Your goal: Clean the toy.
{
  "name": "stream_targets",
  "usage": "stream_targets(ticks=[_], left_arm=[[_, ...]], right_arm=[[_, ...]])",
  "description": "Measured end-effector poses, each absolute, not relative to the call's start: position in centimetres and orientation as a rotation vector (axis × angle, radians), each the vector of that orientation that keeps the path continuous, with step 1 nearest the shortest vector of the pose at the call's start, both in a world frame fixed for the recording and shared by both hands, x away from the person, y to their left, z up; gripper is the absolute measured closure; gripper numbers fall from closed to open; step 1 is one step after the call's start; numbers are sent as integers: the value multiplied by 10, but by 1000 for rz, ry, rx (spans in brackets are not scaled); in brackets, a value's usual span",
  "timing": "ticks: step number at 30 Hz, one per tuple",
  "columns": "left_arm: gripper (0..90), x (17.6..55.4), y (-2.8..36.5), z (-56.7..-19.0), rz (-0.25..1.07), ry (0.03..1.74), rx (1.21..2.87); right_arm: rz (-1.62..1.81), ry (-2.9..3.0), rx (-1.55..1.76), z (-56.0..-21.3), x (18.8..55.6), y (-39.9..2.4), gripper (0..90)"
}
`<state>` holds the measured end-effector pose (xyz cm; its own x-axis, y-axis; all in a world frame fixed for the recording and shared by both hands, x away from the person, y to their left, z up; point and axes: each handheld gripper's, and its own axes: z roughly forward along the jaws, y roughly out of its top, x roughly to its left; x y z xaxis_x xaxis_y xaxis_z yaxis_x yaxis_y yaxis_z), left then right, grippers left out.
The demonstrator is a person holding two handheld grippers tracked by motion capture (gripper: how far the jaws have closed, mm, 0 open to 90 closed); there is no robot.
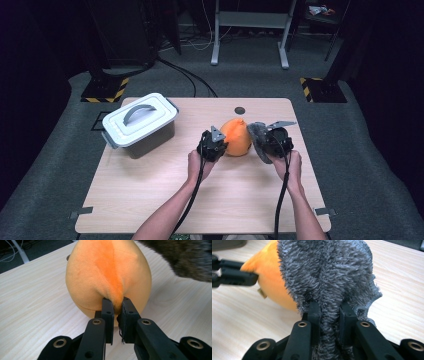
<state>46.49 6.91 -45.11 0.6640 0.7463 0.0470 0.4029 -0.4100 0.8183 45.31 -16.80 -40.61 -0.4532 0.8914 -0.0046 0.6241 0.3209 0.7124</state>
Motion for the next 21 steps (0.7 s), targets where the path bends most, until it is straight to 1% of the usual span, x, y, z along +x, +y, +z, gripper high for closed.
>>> stream_targets(ticks=[7,21], left_arm=[[828,471,71,-448,514,906,2057],[826,472,74,-451,497,907,2047]], right_arm=[[941,2193,1351,-407,434,-178,749],[915,2239,1340,-427,403,-182,744]])
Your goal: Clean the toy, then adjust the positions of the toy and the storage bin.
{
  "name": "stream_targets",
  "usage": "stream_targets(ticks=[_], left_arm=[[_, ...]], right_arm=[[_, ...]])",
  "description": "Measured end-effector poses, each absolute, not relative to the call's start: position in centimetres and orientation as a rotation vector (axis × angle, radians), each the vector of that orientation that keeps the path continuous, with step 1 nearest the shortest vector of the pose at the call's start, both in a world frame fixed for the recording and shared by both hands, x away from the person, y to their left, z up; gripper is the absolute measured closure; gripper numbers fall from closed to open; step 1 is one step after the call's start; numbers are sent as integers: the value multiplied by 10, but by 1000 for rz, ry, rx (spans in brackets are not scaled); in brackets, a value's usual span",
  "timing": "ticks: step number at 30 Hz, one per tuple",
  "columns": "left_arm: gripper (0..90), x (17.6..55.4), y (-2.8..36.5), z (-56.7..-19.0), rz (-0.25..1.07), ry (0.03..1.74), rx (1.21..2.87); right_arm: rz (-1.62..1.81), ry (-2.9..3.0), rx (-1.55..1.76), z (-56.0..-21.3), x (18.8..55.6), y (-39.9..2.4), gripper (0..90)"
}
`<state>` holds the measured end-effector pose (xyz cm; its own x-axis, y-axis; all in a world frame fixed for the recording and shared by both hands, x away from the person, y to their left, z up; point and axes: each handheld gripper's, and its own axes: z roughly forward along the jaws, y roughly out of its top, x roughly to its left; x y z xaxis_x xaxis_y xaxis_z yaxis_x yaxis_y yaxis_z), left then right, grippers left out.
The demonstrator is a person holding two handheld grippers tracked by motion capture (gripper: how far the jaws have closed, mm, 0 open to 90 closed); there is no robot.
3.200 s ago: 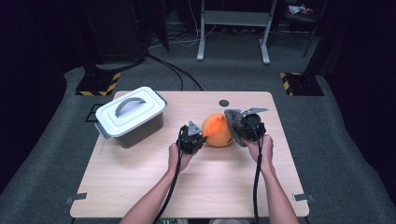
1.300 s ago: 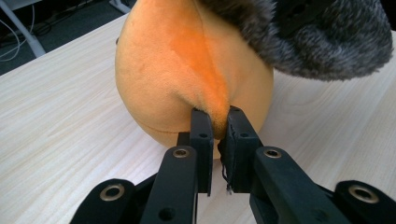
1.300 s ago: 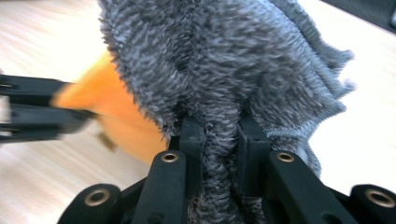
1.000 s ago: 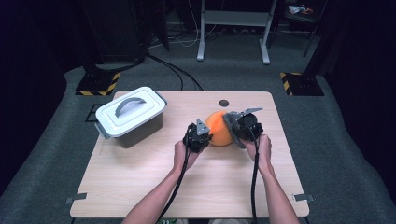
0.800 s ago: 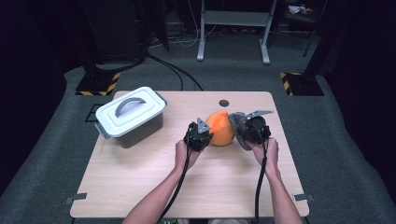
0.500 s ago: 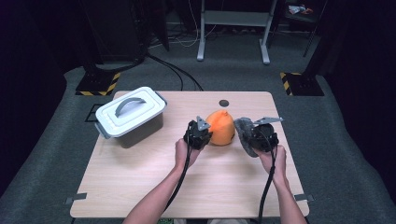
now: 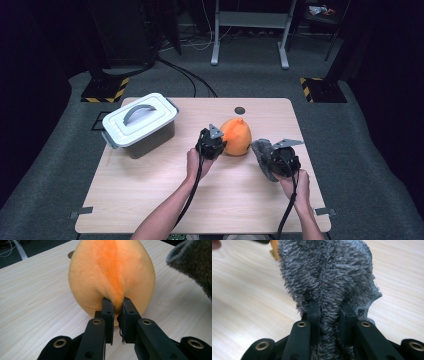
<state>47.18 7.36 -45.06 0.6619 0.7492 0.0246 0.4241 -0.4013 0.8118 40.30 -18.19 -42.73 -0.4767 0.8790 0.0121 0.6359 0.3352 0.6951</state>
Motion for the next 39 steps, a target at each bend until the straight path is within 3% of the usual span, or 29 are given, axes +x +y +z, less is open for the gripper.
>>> stream_targets(ticks=[25,26,33,39], left_arm=[[827,472,78,-453,487,916,2048],[827,472,78,-453,487,917,2046],[827,472,81,-454,484,915,2053],[828,472,82,-455,482,915,2054]], right_arm=[[927,2421,1328,-476,346,-162,710],[908,2409,1324,-479,344,-160,693],[999,2441,1241,-476,341,-158,329],[1096,2403,1235,-465,340,-169,163]])
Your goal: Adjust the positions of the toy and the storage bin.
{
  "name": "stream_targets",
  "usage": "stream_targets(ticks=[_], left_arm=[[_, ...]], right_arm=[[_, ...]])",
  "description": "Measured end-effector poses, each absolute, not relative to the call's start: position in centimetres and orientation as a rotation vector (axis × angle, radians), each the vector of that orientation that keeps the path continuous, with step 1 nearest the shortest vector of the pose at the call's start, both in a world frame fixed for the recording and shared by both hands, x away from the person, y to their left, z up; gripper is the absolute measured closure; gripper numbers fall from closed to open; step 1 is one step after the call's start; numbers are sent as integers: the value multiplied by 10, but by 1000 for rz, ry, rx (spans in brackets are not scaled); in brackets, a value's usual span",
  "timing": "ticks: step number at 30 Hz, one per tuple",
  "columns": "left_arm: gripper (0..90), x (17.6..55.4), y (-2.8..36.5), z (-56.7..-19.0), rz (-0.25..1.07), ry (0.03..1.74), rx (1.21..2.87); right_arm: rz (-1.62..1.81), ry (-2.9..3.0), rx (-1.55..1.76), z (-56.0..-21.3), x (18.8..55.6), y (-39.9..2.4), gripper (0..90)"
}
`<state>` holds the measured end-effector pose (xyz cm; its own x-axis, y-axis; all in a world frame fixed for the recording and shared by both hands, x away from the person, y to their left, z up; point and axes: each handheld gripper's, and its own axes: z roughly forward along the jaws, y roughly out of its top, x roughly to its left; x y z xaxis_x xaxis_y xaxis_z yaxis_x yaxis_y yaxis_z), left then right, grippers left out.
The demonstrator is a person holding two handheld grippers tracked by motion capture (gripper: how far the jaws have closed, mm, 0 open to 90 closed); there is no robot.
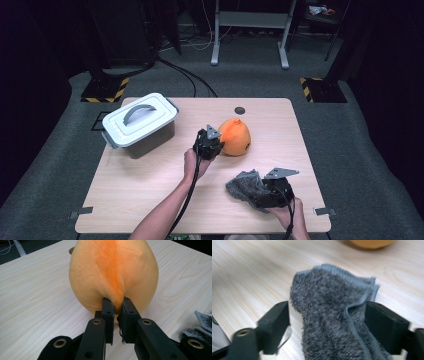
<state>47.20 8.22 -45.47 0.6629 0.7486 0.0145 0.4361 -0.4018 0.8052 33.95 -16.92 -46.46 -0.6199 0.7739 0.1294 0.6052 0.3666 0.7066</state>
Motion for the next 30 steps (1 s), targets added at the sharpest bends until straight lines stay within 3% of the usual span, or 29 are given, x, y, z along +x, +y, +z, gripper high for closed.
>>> stream_targets(ticks=[13,23,30], left_arm=[[830,471,84,-456,479,905,2058],[837,470,82,-457,482,890,2044],[849,471,78,-451,513,871,2034]], right_arm=[[1039,2182,1348,-474,364,-220,28],[982,2114,1507,-513,399,-261,18],[919,2090,1500,-526,404,-264,24]])
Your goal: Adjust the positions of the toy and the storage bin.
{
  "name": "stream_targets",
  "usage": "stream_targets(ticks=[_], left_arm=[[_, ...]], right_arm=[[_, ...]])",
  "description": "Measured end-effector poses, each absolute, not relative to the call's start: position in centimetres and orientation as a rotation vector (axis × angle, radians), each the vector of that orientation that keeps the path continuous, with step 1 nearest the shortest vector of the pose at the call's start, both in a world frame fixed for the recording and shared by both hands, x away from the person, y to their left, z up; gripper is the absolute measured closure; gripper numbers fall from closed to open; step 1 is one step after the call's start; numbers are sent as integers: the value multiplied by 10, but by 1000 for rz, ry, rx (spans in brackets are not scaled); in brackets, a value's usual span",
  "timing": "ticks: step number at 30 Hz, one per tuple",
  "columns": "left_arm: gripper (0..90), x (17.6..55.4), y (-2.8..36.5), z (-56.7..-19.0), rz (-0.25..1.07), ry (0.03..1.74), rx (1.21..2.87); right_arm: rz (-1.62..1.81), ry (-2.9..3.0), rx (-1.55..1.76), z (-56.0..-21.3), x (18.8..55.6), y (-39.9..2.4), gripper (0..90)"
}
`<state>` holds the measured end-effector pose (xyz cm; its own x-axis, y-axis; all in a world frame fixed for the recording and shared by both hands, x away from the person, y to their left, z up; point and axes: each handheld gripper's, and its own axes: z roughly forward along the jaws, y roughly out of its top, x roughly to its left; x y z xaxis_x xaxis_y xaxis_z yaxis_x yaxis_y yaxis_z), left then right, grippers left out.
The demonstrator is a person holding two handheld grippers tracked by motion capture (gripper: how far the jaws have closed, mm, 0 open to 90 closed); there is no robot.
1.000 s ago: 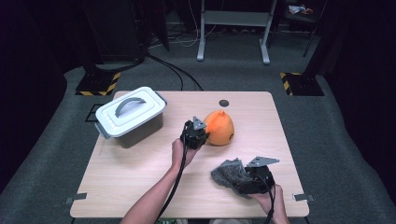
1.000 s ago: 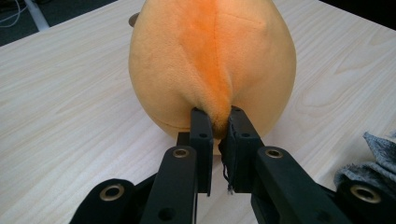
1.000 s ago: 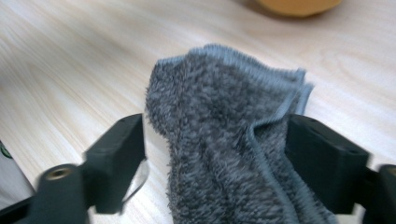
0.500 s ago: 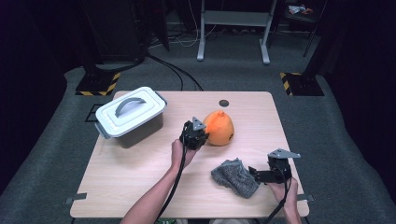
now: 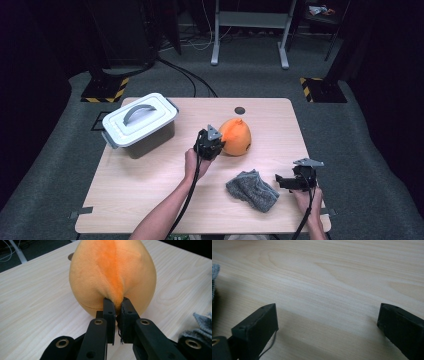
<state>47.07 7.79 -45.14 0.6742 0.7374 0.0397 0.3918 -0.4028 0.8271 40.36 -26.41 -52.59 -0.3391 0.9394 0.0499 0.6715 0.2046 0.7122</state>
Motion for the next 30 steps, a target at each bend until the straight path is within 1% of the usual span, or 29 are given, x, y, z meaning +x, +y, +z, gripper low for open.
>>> stream_targets(ticks=[2,9,16,30], left_arm=[[850,472,76,-449,517,850,2037],[851,469,71,-435,550,821,2039],[850,461,78,-424,558,816,2034],[849,438,125,-413,600,845,2009]], right_arm=[[878,2103,1467,-527,404,-262,26],[888,2079,1466,-528,403,-262,34],[887,2080,1452,-529,402,-262,38],[890,2077,1449,-529,402,-261,41]])
